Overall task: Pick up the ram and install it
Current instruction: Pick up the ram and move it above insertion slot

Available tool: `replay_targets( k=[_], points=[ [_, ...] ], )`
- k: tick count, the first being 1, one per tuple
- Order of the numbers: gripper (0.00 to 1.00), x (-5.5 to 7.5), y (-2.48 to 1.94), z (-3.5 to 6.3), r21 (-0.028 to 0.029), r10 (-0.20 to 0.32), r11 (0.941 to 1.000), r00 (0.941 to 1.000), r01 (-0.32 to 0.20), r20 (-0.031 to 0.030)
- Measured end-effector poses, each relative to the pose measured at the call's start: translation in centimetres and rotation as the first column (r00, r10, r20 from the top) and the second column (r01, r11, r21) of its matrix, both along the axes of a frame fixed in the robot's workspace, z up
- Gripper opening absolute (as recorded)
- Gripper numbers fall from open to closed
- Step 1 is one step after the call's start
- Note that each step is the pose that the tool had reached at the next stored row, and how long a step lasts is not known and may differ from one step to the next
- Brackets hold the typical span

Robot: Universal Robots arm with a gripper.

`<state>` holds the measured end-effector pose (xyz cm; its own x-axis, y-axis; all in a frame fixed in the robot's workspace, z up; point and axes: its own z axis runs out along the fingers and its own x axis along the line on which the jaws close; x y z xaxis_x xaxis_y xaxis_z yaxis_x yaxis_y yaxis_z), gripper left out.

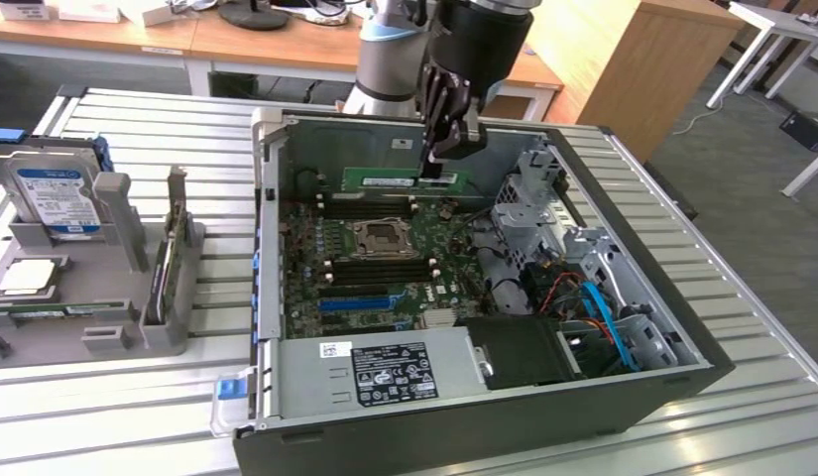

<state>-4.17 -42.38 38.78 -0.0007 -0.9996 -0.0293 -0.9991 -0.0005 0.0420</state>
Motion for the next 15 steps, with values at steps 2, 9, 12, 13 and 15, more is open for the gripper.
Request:
replay_targets(
  k=[2, 9, 12, 13, 15],
  points=[
    [0.12, 0.0, 0.35, -0.17, 0.0001, 0.000, 1.0000, 1.0000, 0.000, 0.0001],
    [0.12, 0.0, 0.35, -1.30, -0.0001, 0.000, 1.0000, 1.0000, 0.000, -0.0001],
    [0.12, 0.2, 0.34, -1.32, 0.0001, 0.000, 1.0000, 1.0000, 0.000, 0.0000],
    [0.12, 0.4, 0.33, -1.33, 0.0002, 0.000, 1.0000, 1.0000, 0.000, 0.0000],
    [0.12, 0.7, 0.32, -1.32, 0.0000, 0.000, 1.0000, 1.0000, 0.000, -0.0003]
  ],
)
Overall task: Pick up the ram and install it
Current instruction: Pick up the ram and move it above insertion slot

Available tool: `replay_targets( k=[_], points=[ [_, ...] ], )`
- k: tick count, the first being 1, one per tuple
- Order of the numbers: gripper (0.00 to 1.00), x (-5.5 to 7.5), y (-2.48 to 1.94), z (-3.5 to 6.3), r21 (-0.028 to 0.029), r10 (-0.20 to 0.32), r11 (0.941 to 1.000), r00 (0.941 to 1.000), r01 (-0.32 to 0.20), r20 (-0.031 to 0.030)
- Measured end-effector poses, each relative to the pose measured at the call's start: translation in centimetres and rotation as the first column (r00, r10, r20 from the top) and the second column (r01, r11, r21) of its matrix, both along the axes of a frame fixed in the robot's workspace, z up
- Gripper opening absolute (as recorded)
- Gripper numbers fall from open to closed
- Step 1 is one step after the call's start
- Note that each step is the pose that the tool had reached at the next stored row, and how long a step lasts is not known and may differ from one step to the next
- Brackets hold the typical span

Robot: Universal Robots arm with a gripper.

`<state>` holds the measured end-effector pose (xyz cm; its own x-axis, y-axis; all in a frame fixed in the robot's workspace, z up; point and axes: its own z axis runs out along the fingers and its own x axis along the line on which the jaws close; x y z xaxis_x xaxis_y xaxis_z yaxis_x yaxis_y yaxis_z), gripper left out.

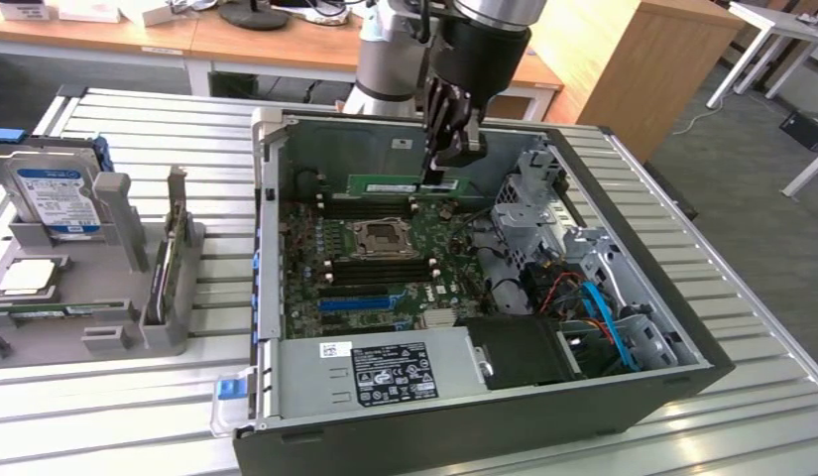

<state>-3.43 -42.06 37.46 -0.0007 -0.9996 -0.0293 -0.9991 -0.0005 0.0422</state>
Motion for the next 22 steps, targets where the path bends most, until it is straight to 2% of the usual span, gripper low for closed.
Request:
replay_targets(
  k=[3, 10, 15, 22],
  points=[
    [0.12, 0.01, 0.01, 0.00, 0.0000, 0.000, 1.0000, 1.0000, 0.000, 0.0000],
    [0.12, 0.01, 0.68, -0.09, 0.0001, -0.001, 1.0000, 1.0000, 0.001, 0.0001],
    [0.12, 0.02, 0.69, -0.14, 0.0003, -0.001, 1.0000, 1.0000, 0.001, 0.0002],
    [0.12, 0.01, 0.69, -0.96, 0.0001, -0.001, 1.0000, 1.0000, 0.001, 0.0001]
  ],
)
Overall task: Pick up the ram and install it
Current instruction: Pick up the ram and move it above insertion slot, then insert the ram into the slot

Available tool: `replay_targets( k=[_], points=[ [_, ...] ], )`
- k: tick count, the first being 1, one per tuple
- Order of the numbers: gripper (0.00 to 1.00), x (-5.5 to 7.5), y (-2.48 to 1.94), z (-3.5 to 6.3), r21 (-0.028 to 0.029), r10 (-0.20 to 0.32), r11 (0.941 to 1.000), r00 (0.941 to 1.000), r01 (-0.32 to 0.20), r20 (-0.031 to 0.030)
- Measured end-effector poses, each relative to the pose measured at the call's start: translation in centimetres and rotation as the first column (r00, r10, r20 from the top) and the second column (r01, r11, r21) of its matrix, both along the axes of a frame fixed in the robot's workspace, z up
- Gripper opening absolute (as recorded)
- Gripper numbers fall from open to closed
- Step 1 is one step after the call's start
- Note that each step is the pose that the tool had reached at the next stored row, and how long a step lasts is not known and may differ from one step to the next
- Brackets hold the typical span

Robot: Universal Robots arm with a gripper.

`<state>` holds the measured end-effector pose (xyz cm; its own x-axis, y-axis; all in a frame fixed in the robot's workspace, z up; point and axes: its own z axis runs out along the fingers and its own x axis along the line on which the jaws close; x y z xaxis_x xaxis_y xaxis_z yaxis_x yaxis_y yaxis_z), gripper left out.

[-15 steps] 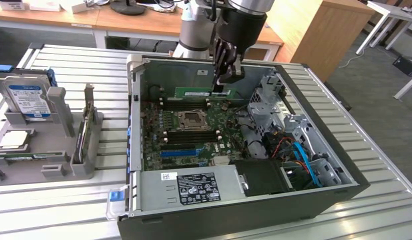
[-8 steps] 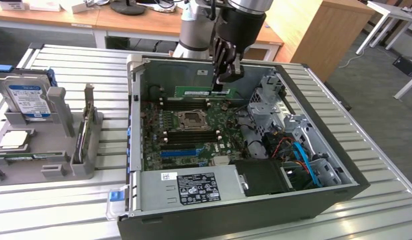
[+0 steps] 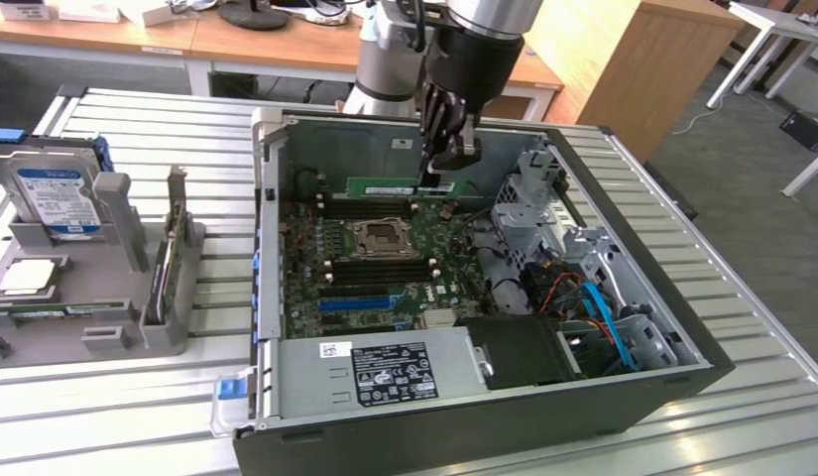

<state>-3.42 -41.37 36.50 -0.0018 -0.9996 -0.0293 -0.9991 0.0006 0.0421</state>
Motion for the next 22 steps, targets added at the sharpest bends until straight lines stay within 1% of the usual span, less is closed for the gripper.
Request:
replay_targets(
  k=[10, 22],
  points=[
    [0.12, 0.0, 0.00, -0.02, 0.0000, 0.000, 1.0000, 1.0000, 0.000, 0.0000],
    [0.12, 0.0, 0.00, -1.00, -0.0003, 0.000, 1.0000, 1.0000, 0.000, 0.0029]
  ],
)
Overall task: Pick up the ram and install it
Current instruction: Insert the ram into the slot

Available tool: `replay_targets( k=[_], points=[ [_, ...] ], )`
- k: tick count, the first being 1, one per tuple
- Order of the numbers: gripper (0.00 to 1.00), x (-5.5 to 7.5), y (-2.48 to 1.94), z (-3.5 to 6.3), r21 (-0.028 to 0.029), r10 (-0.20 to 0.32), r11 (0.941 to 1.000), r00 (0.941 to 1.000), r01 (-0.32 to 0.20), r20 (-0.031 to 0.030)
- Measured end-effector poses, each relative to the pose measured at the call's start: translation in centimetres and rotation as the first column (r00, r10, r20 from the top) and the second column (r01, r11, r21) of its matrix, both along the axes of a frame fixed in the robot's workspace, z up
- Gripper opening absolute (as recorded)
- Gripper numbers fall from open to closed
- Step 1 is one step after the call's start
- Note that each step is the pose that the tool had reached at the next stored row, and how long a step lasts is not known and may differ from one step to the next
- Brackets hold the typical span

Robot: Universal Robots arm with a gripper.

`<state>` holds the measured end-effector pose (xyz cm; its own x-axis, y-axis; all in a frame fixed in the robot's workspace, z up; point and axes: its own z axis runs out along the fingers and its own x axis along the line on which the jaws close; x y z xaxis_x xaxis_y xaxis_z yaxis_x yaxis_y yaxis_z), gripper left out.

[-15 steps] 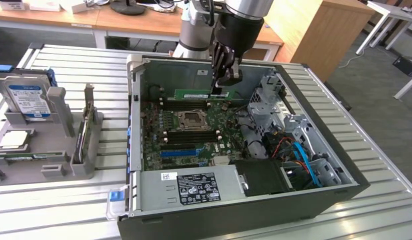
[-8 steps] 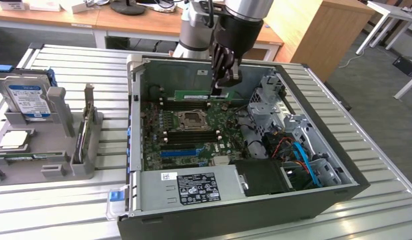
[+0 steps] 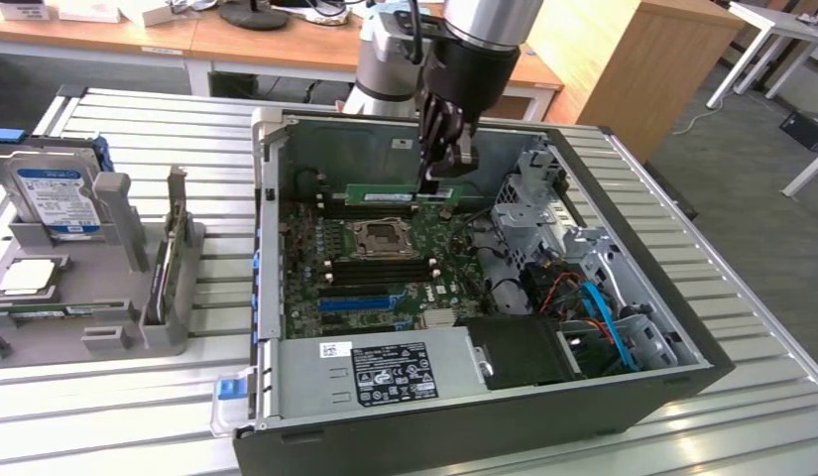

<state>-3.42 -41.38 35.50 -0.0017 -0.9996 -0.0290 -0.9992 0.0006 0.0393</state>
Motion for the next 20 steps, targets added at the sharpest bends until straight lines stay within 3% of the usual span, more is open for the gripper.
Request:
replay_targets(
  k=[20],
  points=[
    [0.12, 0.0, 0.00, -2.24, 0.0001, 0.000, 1.0000, 1.0000, 0.000, 0.0040]
  ],
)
